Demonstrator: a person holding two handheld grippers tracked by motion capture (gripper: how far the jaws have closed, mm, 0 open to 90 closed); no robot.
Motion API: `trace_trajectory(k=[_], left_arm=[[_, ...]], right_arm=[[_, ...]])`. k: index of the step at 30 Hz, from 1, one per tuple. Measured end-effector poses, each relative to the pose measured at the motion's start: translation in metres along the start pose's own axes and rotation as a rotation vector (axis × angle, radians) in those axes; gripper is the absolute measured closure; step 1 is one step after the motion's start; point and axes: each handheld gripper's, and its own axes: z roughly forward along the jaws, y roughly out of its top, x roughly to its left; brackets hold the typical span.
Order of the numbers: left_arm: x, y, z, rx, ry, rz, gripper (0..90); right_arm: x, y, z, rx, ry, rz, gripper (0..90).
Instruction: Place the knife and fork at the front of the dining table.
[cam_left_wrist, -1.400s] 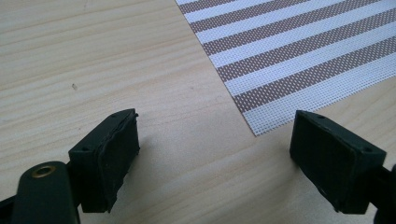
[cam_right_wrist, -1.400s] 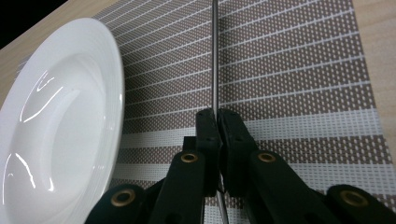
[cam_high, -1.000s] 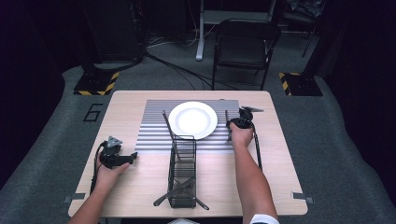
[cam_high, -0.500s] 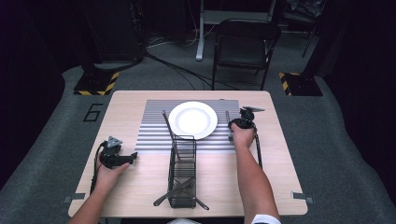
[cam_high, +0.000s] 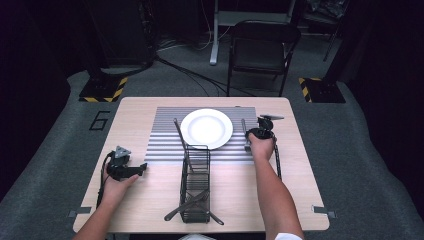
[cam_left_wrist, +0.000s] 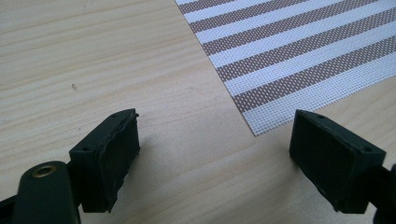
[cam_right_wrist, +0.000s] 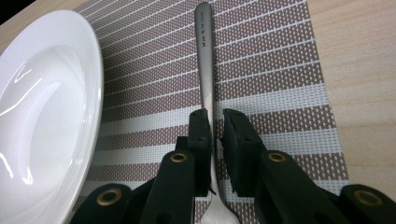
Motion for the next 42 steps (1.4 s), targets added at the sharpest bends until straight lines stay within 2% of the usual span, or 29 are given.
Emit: trace_trajectory(k=[4, 7, 10, 17, 18, 21, 23, 24, 25, 27, 28, 31, 34, 35, 39, 42], left_arm=[[0.000, 0.000, 0.000, -0.001, 0.000, -0.001, 15.9], [0.000, 0.000, 0.000, -0.001, -0.002, 0.000, 15.9], [0.000, 0.000, 0.000, -0.001, -0.002, 0.001, 15.9], [0.001, 0.000, -0.001, 0.002, 0.001, -0.004, 17.5], [0.001, 0.000, -0.001, -0.003, 0.005, -0.005, 18.0], [0.001, 0.000, -0.002, 0.000, 0.009, -0.011, 20.6], [0.002, -0.001, -0.002, -0.016, 0.018, -0.023, 22.7], [0.002, -0.001, -0.002, -0.016, 0.018, -0.023, 24.3], [0.002, -0.001, -0.002, -0.017, 0.020, -0.022, 24.3], [0.002, -0.001, -0.003, -0.007, 0.018, -0.022, 26.1], [0.002, -0.002, -0.003, -0.023, 0.024, -0.025, 27.2], [0.002, -0.001, -0.004, -0.017, 0.022, -0.026, 30.3], [0.000, -0.001, -0.005, -0.017, 0.022, -0.025, 34.6], [0.000, -0.001, -0.005, -0.015, 0.020, -0.025, 35.9], [-0.002, 0.000, -0.008, 0.009, 0.006, -0.014, 40.4], [-0.005, 0.002, -0.009, 0.021, -0.011, -0.015, 43.3]], right_arm=[[0.000, 0.000, -0.006, -0.009, 0.002, -0.015, 80.5], [0.001, 0.002, -0.014, -0.019, -0.011, -0.050, 79.8], [0.002, 0.003, -0.026, -0.050, 0.000, -0.071, 77.1], [0.013, -0.011, -0.058, -0.070, -0.043, -0.266, 64.8], [0.013, -0.015, -0.062, -0.085, -0.046, -0.320, 63.4], [0.016, -0.032, -0.076, -0.099, -0.040, -0.415, 59.4], [0.015, -0.041, -0.083, -0.090, -0.031, -0.455, 58.0], [0.015, -0.041, -0.083, -0.090, -0.031, -0.455, 58.0], [0.011, -0.050, -0.090, -0.108, -0.027, -0.473, 57.9], [0.008, -0.059, -0.097, -0.135, -0.014, -0.469, 58.0], [0.006, -0.065, -0.100, -0.139, -0.019, -0.469, 57.8], [0.001, -0.080, -0.108, -0.168, -0.017, -0.492, 55.5], [-0.004, -0.093, -0.115, -0.175, -0.049, -0.540, 52.9], [-0.006, -0.097, -0.118, -0.179, -0.049, -0.541, 53.0], [-0.011, -0.105, -0.123, -0.198, 0.018, -0.527, 51.0], [-0.012, -0.109, -0.123, -0.210, 0.034, -0.524, 49.8]])
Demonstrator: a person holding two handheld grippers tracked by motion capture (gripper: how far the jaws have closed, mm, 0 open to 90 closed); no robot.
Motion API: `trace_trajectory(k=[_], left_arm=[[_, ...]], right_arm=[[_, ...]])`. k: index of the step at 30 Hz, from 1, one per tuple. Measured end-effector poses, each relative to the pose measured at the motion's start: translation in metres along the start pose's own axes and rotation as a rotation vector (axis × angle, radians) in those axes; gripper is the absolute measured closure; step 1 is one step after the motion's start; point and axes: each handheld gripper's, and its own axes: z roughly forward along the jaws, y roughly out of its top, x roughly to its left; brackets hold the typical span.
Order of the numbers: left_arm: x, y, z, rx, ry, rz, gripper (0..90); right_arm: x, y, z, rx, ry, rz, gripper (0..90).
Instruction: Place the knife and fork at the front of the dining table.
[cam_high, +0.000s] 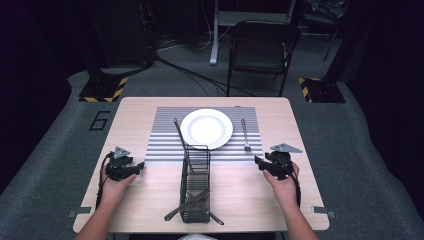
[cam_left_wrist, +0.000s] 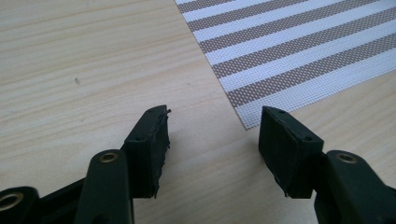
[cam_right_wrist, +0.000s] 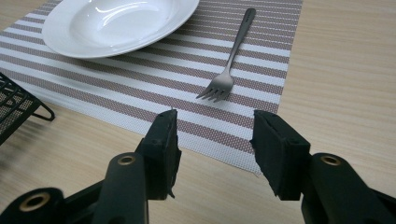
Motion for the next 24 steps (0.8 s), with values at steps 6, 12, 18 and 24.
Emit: trace_trajectory(k=[6, 12, 18, 24], left_arm=[[-0.008, 0.005, -0.005, -0.002, -0.010, 0.028, 44.6], [-0.020, 0.014, -0.014, -0.018, -0.048, 0.040, 45.8], [-0.036, 0.027, -0.024, -0.001, -0.061, 0.091, 45.8], [-0.049, 0.042, -0.035, -0.016, -0.099, 0.119, 46.3]], right_arm=[[0.007, -0.005, 0.006, 0.038, 0.032, -0.042, 48.3], [0.009, -0.008, 0.009, 0.052, 0.034, -0.043, 46.8], [0.008, -0.012, 0.013, 0.071, 0.026, -0.056, 46.6], [0.006, -0.012, 0.014, 0.077, 0.032, -0.046, 46.7]])
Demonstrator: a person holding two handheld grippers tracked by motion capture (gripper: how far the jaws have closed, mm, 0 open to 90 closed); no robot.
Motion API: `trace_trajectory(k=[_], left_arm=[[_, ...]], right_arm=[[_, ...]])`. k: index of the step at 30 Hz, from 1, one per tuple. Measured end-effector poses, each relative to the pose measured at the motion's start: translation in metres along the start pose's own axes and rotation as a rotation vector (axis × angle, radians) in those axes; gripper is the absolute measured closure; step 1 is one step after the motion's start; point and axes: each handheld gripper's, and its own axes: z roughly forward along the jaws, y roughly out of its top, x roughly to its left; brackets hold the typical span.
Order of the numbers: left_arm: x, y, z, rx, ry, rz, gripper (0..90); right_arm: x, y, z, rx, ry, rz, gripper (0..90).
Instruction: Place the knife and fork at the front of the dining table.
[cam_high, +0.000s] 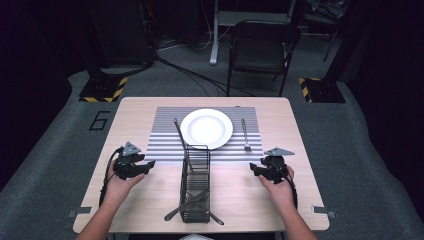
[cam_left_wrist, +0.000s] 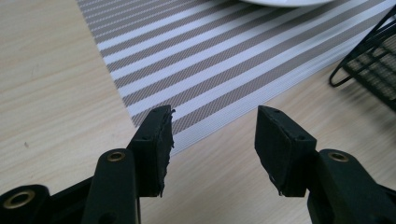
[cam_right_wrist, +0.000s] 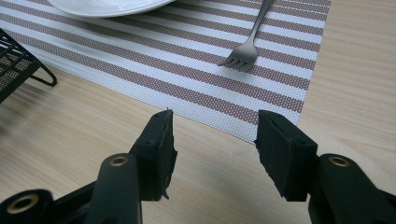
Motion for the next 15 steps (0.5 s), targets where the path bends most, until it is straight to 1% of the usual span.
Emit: trace_trajectory(k=[2, 3, 5, 6, 7, 8, 10, 15], left_arm=[[-0.003, 0.006, -0.003, -0.006, -0.024, -0.026, 46.4], [-0.004, 0.010, -0.005, -0.009, -0.035, -0.028, 46.4], [-0.008, 0.018, -0.008, -0.027, -0.036, -0.024, 46.5], [-0.009, 0.022, -0.011, -0.031, -0.042, -0.011, 46.5], [-0.011, 0.024, -0.012, -0.036, -0.044, -0.014, 46.6], [-0.012, 0.029, -0.015, -0.043, -0.052, -0.005, 47.0], [-0.015, 0.035, -0.018, -0.057, -0.065, -0.010, 48.3], [-0.020, 0.049, -0.025, -0.071, -0.086, -0.002, 49.5]], right_arm=[[0.000, 0.000, 0.001, 0.003, -0.002, 0.004, 46.7], [0.000, 0.001, 0.002, 0.001, 0.000, 0.003, 46.7], [0.002, 0.001, 0.002, 0.003, 0.003, 0.004, 46.7], [0.002, 0.001, 0.003, 0.006, 0.005, 0.000, 46.7], [0.003, 0.001, 0.003, 0.006, 0.006, 0.002, 46.8], [0.003, 0.001, 0.004, 0.007, 0.006, 0.000, 46.7], [0.003, 0.001, 0.006, 0.014, 0.009, -0.009, 46.7], [0.003, 0.001, 0.005, 0.009, 0.010, -0.006, 46.7]])
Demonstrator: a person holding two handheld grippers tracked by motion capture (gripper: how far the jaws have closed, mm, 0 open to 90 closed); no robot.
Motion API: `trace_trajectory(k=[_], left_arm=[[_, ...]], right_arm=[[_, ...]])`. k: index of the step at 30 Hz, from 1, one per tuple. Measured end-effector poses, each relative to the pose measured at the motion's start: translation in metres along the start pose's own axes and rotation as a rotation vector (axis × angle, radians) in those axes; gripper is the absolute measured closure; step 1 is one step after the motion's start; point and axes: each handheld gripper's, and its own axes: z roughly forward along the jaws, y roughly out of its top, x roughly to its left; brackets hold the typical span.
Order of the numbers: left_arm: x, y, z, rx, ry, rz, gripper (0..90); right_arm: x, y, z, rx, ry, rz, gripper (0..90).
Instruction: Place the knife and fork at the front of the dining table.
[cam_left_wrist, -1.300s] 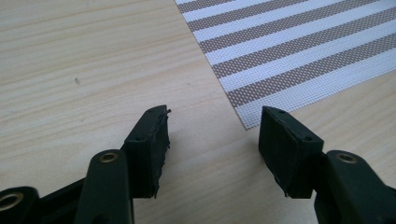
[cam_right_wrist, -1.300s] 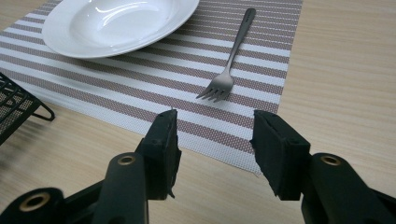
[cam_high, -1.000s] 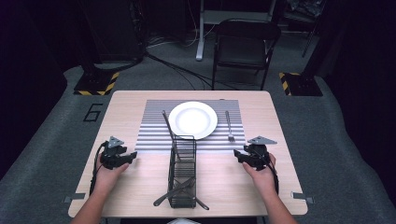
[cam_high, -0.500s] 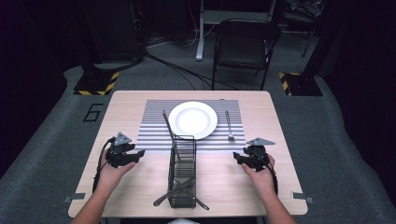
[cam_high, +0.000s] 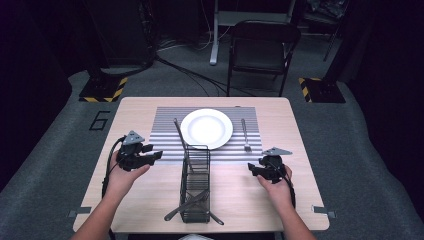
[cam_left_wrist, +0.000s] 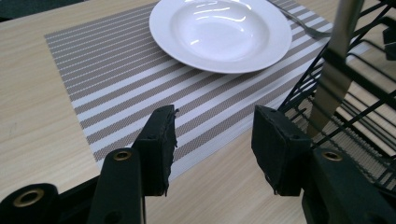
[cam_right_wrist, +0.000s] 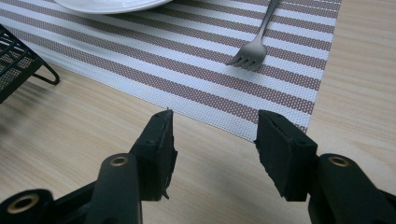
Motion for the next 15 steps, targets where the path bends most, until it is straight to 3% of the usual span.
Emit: trace_trajectory(k=[4, 15], left_arm=[[-0.004, 0.010, -0.003, -0.013, -0.009, 0.009, 49.3], [-0.016, 0.033, -0.004, 0.009, -0.044, 0.051, 49.7]], right_arm=[[0.000, 0.000, 0.000, 0.001, -0.001, 0.001, 46.8], [0.000, -0.001, 0.001, 0.008, -0.001, 0.008, 46.7]])
